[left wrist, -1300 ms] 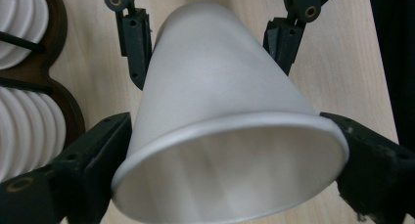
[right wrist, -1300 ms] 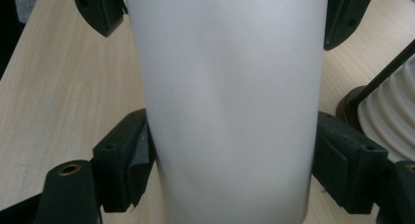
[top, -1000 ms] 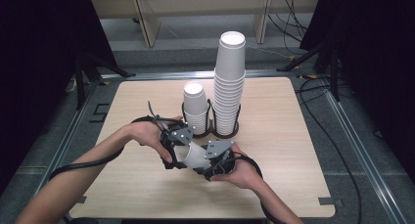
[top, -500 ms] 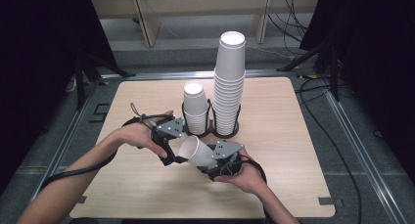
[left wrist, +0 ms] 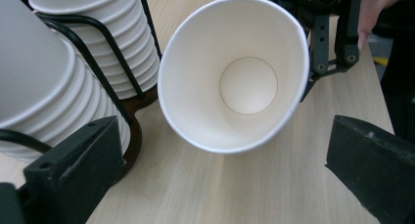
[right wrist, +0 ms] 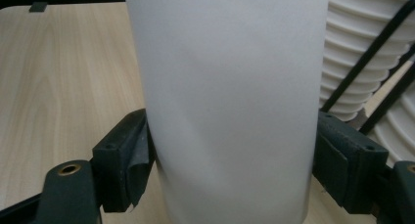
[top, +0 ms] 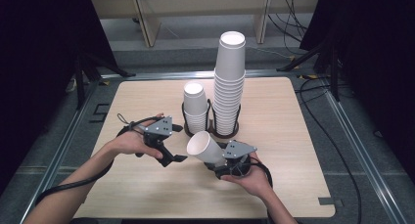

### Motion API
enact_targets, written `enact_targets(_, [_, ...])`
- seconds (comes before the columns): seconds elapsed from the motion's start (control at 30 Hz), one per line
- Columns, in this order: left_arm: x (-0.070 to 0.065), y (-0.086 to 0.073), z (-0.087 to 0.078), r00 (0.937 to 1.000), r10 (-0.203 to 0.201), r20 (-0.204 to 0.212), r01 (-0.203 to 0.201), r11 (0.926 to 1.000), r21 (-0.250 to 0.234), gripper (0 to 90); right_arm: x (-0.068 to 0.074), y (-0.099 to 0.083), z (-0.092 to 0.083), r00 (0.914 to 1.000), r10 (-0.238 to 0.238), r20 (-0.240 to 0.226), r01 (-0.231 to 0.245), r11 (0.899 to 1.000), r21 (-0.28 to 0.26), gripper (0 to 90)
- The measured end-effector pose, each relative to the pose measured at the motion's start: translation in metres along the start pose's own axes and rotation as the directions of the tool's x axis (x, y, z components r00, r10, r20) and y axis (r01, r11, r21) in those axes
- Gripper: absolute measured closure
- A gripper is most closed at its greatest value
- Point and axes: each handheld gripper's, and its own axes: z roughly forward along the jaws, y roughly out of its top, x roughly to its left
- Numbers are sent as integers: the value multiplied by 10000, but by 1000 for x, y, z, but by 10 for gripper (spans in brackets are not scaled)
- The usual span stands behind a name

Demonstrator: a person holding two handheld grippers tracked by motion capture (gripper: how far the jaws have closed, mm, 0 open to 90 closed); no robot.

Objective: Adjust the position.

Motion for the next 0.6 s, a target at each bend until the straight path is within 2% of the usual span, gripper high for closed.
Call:
enact_targets(0.1, [-2,-8,2,9989,-450,-154,443,9982,-414,0,-3,-1,-2,9997,-183,184,187,9996,-209,227])
enact_targets(0.13, [-2,-11,2,9980,-601,-179,591,9969,-529,0,-2,-2,-3,9998,26,215,-22,9998,-198,227])
enact_targets(0.17, [-2,-11,2,9980,-601,-179,591,9969,-529,0,-2,-2,-3,9998,26,215,-22,9998,-198,227])
enact_targets(0.2, [-4,-16,0,9953,-873,-414,842,9938,-728,0,-2,-4,-5,9992,186,350,-177,9995,-273,227])
enact_targets(0.27, [-5,-19,0,9937,-1007,-491,961,9915,-875,0,-3,-5,-6,9989,155,448,-139,9993,-355,227])
enact_targets(0.33, [-8,-30,-1,9859,-1505,-730,1405,9819,-1269,0,-4,-9,-11,9967,491,650,-457,9976,-514,227])
enact_targets(0.4, [-9,-37,-1,9786,-1878,-839,1738,9731,-1512,0,-7,-11,-14,9951,446,883,-389,9971,-647,227])
enact_targets(0.43, [-9,-37,-1,9786,-1878,-839,1738,9731,-1512,0,-7,-11,-14,9951,446,883,-389,9971,-647,227])
enact_targets(0.47, [-9,-43,-1,9732,-2085,-966,1910,9676,-1649,0,-9,-14,-18,9931,541,1044,-469,9964,-707,226])
enact_targets(0.53, [-11,-47,1,9648,-2392,-1093,2143,9560,-2001,0,-9,-15,-20,9906,892,1040,-818,9940,-728,226])
enact_targets(0.57, [-13,-49,2,9603,-2559,-1108,2286,9499,-2132,0,-11,-16,-22,9897,713,1240,-615,9948,-816,226])
enact_targets(0.6, [-14,-51,1,9588,-2606,-1133,2318,9480,-2182,0,-11,-17,-24,9872,988,1254,-886,9925,-848,226])
